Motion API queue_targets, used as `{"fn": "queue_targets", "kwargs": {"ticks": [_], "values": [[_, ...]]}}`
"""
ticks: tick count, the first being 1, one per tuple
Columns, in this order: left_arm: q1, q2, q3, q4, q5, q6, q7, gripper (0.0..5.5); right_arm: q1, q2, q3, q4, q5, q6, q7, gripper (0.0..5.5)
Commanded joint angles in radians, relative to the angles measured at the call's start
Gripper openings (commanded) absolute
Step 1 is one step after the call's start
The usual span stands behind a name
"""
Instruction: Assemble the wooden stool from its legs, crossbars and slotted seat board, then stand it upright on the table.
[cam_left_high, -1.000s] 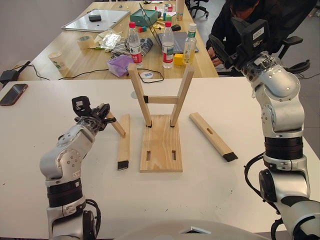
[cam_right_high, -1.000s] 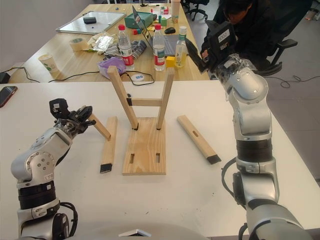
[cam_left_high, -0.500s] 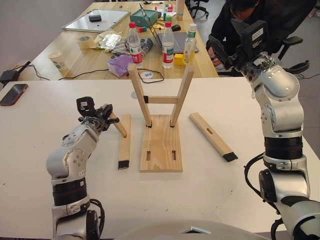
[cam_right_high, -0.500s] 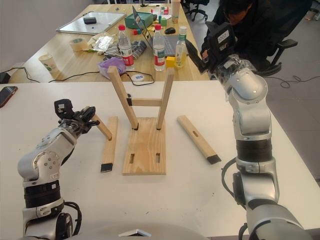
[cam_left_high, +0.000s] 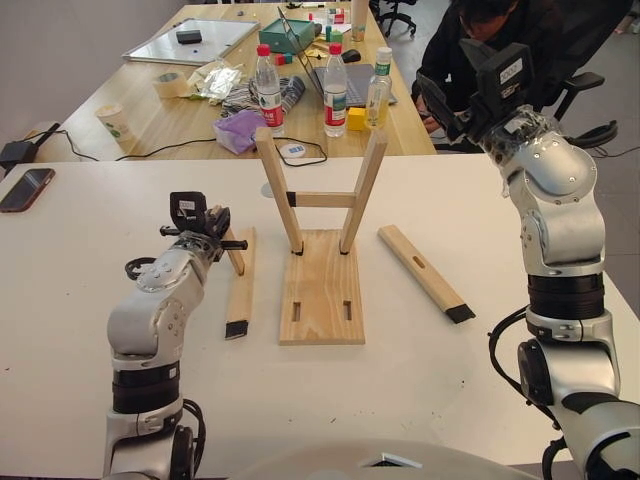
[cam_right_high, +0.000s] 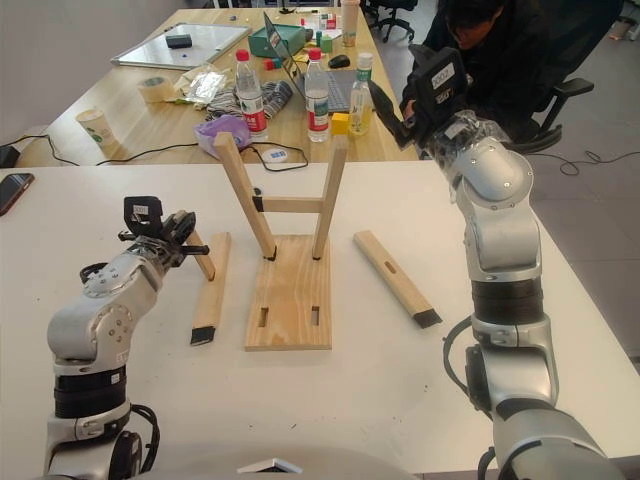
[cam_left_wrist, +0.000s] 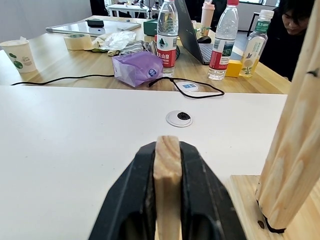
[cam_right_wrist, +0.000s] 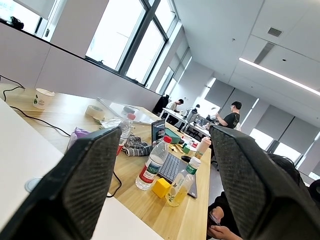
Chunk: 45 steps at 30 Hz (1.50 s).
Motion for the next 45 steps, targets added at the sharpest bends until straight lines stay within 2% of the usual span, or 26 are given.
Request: {"fn": "queue_targets", "kwargs": {"ticks": [1, 11, 17, 24, 32, 38, 45], "values": [[0.112, -0.049, -0.019, -0.027, 0.065, -0.013, 0.050, 0.38, 0.007, 0.002, 0.001, -0.001, -0.005, -0.010, 0.001, 3.26], [0.375, -0.096, -0.088, -0.027, 0.203, -0.222, 0.032, 0.38, 0.008, 0.004, 0.006, 0.006, -0.010, -0.024, 0.002, 3.26], [0.422, -0.098, -0.037, -0.001, 0.199, -0.280, -0.002, 0.38, -0.001, 0.005, -0.005, -0.019, 0.009, 0.002, 0.008, 3.26], [0.365, -0.080, 0.020, 0.010, 0.148, -0.249, -0.055, 0.38, -0.117, 0.115, -0.013, -0.062, 0.264, 0.199, 0.083, 3.26], [0.393, -0.071, 0.016, 0.022, 0.154, -0.257, -0.084, 0.38, -0.325, 0.250, -0.020, 0.007, 0.462, 0.363, 0.092, 4.34], [0.426, -0.077, 0.007, 0.041, 0.152, -0.289, -0.101, 0.38, -0.465, 0.364, -0.007, 0.147, 0.526, 0.416, 0.089, 3.29], [0.430, -0.075, 0.000, 0.072, 0.156, -0.296, -0.112, 0.38, -0.390, 0.422, 0.107, 0.087, 0.540, 0.502, 0.129, 1.98]]}}
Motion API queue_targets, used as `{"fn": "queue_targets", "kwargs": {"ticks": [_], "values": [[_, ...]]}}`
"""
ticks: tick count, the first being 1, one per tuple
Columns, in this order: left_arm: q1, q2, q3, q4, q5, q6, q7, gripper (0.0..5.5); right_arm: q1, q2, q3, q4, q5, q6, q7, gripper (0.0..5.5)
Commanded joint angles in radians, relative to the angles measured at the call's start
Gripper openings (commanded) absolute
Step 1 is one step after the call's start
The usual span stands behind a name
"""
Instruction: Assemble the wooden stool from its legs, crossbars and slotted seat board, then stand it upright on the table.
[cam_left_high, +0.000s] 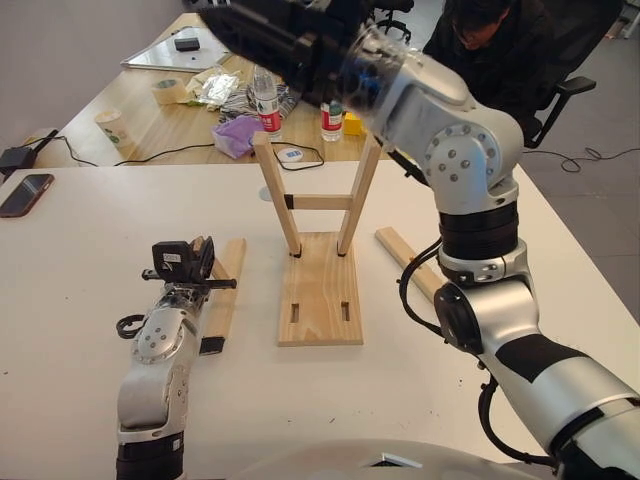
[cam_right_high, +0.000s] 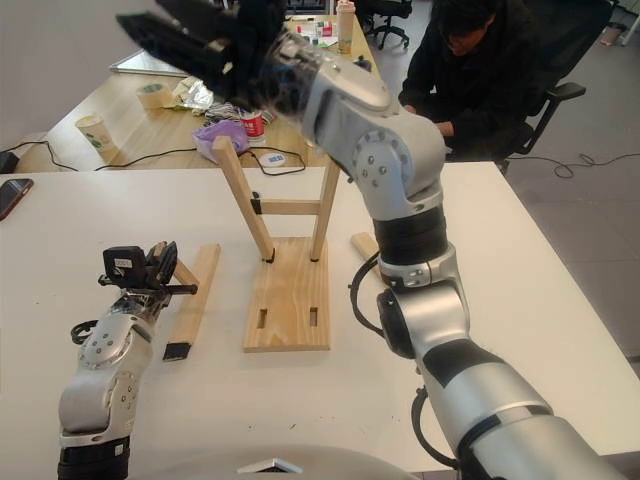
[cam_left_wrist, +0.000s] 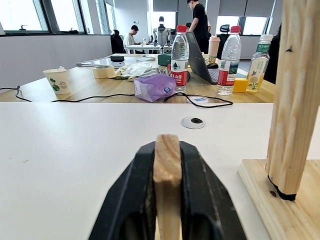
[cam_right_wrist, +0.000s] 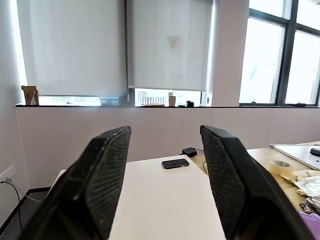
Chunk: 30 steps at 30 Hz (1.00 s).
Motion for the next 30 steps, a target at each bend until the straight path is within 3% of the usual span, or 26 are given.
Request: {"fn": "queue_targets", "kwargs": {"ticks": [1, 11, 19, 30], "values": [[0.093, -0.006, -0.014, 0.124, 0.028, 0.087, 0.001, 0.38, 0.050, 0.023, 0.036, -0.040, 0.010, 0.044, 0.015, 1.74], [0.112, 0.019, -0.045, 0.135, 0.064, 0.067, -0.004, 0.38, 0.090, 0.029, 0.038, -0.091, 0.003, 0.085, 0.003, 0.09], [0.084, 0.033, -0.020, 0.125, 0.066, 0.097, -0.018, 1.60, 0.093, 0.032, 0.030, -0.092, -0.012, 0.075, -0.012, 0.00], [0.071, 0.055, -0.075, 0.112, 0.068, 0.165, -0.097, 1.60, 0.097, 0.040, 0.038, -0.082, -0.011, 0.074, -0.005, 0.00]]}}
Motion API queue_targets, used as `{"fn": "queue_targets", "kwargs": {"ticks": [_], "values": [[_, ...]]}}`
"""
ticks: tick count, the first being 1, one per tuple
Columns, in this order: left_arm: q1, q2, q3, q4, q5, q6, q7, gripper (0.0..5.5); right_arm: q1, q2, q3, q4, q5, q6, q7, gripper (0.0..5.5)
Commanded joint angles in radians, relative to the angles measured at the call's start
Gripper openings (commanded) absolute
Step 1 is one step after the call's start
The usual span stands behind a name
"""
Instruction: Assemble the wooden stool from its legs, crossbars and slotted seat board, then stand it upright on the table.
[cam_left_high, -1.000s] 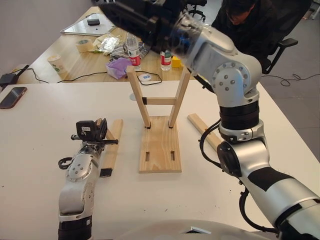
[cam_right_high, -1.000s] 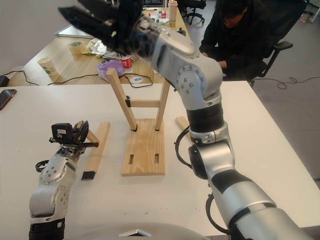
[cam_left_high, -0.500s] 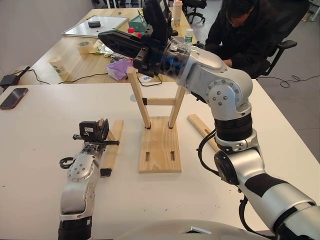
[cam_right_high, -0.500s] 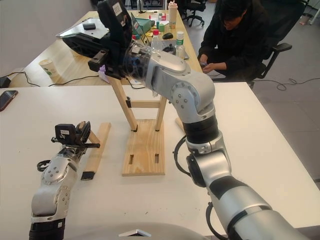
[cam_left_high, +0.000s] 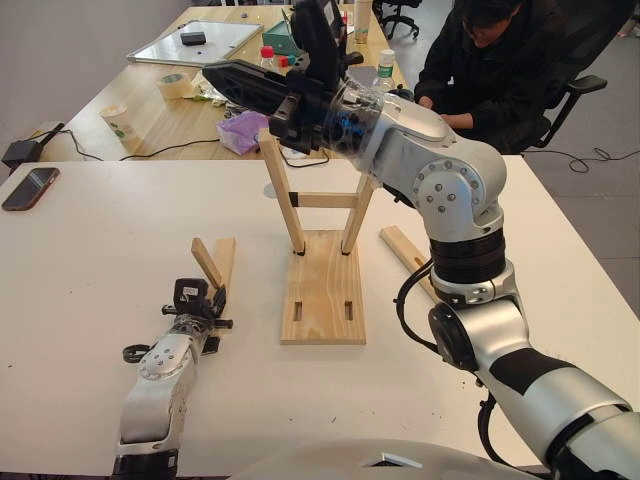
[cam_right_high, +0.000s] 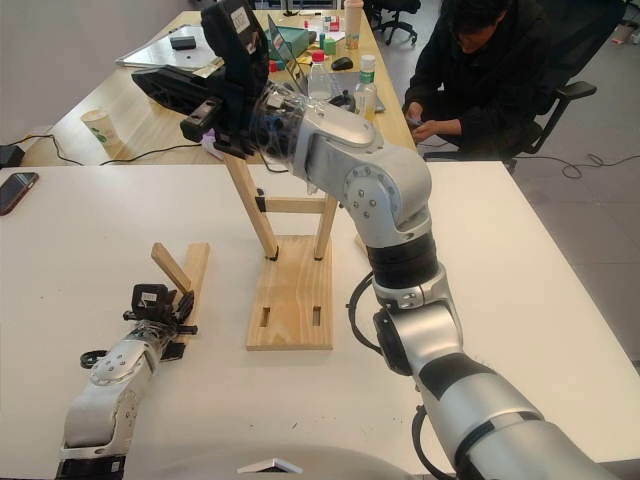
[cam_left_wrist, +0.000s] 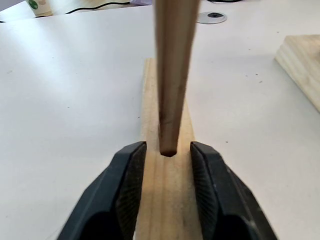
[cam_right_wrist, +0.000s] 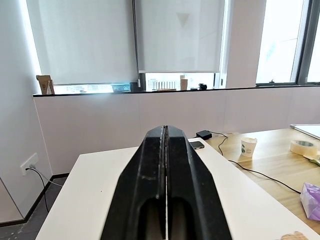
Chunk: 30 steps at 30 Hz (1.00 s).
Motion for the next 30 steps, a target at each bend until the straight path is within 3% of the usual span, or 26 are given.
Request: {"fn": "queue_targets", "kwargs": {"ticks": [1, 8, 22, 30], "values": [[-0.001, 0.007, -0.041, 0.019, 0.004, 0.067, -0.029, 1.60, 0.000, 0.012, 0.010, 0.002, -0.003, 0.003, 0.004, 0.00], [-0.010, -0.006, -0.058, 0.033, 0.017, 0.083, -0.014, 1.60, 0.007, 0.013, 0.028, -0.002, -0.009, 0.005, 0.006, 0.00], [-0.162, 0.094, 0.190, -0.243, -0.116, 0.154, -0.045, 1.60, 0.058, -0.010, 0.033, -0.061, -0.012, 0.020, -0.012, 0.00], [-0.501, 0.134, 0.366, -0.217, -0.346, 0.237, -0.002, 1.60, 0.079, -0.013, 0.036, -0.075, -0.018, 0.015, -0.017, 0.00]]}}
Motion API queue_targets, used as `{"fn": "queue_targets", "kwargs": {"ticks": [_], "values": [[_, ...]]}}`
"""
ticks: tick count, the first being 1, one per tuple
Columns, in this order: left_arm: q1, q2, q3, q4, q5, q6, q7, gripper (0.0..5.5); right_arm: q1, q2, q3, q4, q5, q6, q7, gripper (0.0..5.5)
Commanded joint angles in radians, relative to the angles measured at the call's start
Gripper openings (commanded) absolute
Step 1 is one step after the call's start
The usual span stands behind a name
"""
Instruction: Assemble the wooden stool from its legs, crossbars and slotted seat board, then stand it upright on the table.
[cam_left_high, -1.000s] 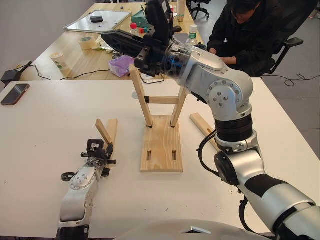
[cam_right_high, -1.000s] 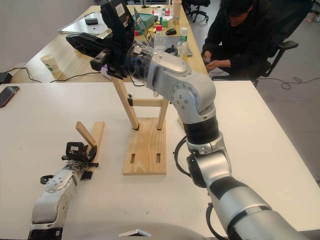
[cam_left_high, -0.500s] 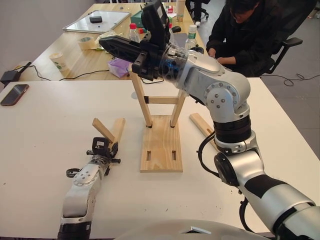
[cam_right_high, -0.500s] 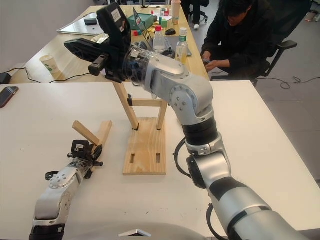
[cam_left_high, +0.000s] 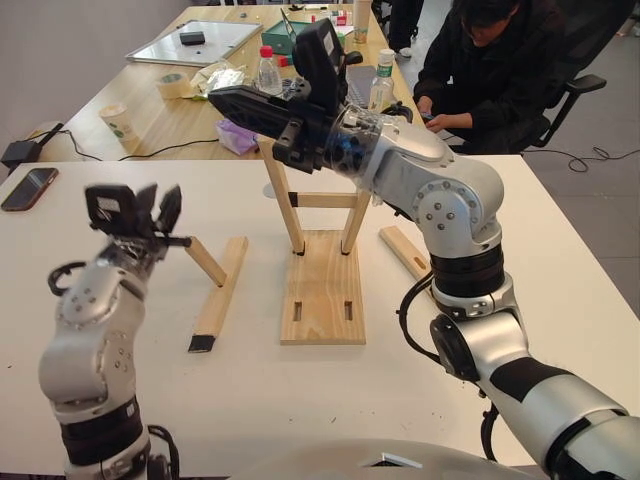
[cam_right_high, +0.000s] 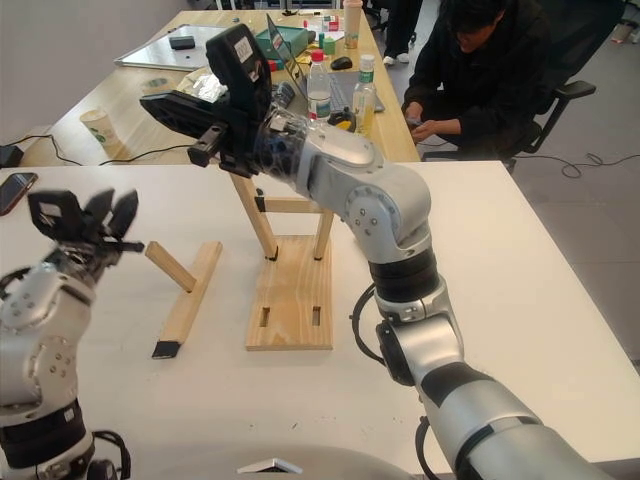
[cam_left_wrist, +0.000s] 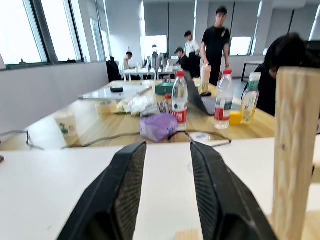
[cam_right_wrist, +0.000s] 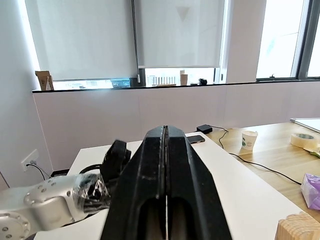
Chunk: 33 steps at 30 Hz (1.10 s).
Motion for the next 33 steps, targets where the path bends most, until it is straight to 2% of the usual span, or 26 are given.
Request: {"fn": "queue_targets", "kwargs": {"ticks": [1, 2, 5, 8, 12, 22, 25, 33], "values": [[-0.164, 0.012, 0.058, 0.075, -0.076, 0.062, 0.060, 1.60, 0.005, -0.007, 0.004, -0.007, -0.015, 0.001, -0.004, 0.00], [-0.186, 0.007, 0.061, 0.107, -0.083, 0.061, 0.067, 1.60, 0.006, -0.006, 0.004, -0.005, -0.017, -0.001, -0.005, 0.00], [-0.188, 0.000, 0.025, 0.179, -0.062, 0.037, 0.061, 2.06, 0.005, -0.001, 0.008, 0.003, -0.022, -0.009, -0.004, 0.00], [-0.140, 0.007, -0.054, 0.199, -0.009, 0.008, 0.041, 2.36, 0.008, -0.002, 0.004, 0.003, -0.027, -0.008, -0.001, 0.00], [-0.102, -0.009, -0.107, 0.206, 0.018, -0.028, 0.023, 1.80, 0.013, -0.007, -0.002, -0.001, -0.029, -0.007, -0.005, 0.00], [-0.120, -0.014, -0.115, 0.277, 0.025, -0.097, 0.006, 0.34, 0.015, 0.004, -0.027, -0.008, -0.020, 0.000, -0.019, 0.00], [-0.116, -0.030, -0.120, 0.281, 0.018, -0.098, 0.011, 0.05, 0.016, 0.004, -0.031, -0.006, -0.022, 0.001, -0.020, 0.00], [-0.140, -0.036, -0.115, 0.253, 0.011, -0.090, 0.021, 0.02, 0.019, 0.004, -0.032, -0.014, -0.019, 0.007, -0.021, 0.00]]}}
